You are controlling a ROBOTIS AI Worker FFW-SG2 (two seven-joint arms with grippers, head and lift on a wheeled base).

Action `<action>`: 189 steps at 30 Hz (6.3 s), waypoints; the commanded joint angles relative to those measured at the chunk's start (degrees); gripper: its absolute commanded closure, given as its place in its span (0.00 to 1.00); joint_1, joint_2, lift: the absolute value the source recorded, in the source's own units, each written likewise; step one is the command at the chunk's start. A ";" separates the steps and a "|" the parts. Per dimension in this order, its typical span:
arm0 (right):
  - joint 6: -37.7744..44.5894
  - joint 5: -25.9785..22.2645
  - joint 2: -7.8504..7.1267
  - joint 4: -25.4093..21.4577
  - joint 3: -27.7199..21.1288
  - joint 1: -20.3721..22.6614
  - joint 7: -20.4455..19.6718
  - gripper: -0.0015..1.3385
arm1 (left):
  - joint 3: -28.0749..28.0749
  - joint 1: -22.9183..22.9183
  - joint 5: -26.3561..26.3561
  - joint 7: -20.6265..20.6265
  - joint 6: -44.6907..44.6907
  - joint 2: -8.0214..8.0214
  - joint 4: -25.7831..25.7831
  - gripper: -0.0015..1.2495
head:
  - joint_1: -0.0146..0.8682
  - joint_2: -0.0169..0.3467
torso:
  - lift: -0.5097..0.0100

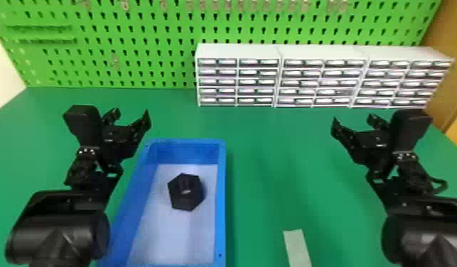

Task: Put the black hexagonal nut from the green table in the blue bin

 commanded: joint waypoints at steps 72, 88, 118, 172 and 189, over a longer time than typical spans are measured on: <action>2.13 -0.81 0.39 -0.05 -0.55 0.29 -0.17 0.28 | -0.15 0.33 1.38 0.00 0.53 0.00 0.63 0.40 | 0.79 0.19 | 0.79; 2.39 -0.81 0.04 -0.05 -0.20 0.12 -0.26 0.28 | -0.42 0.41 1.11 -0.09 0.70 0.00 0.63 0.40 | 0.79 0.19 | 0.79; 2.65 -0.72 0.04 -0.05 -0.20 0.12 -0.26 0.28 | -0.24 0.41 1.11 0.00 0.79 0.00 0.63 0.40 | 0.79 0.19 | 0.79; 2.83 -0.81 0.12 -0.05 0.06 -0.15 -0.26 0.29 | 0.02 0.68 1.03 -0.09 0.79 0.00 0.63 0.40 | 0.79 0.19 | 0.79; 2.83 -0.72 0.12 -0.05 -0.02 -0.06 -0.26 0.29 | 0.11 0.77 1.03 0.00 0.79 0.00 0.63 0.40 | 0.79 0.19 | 0.79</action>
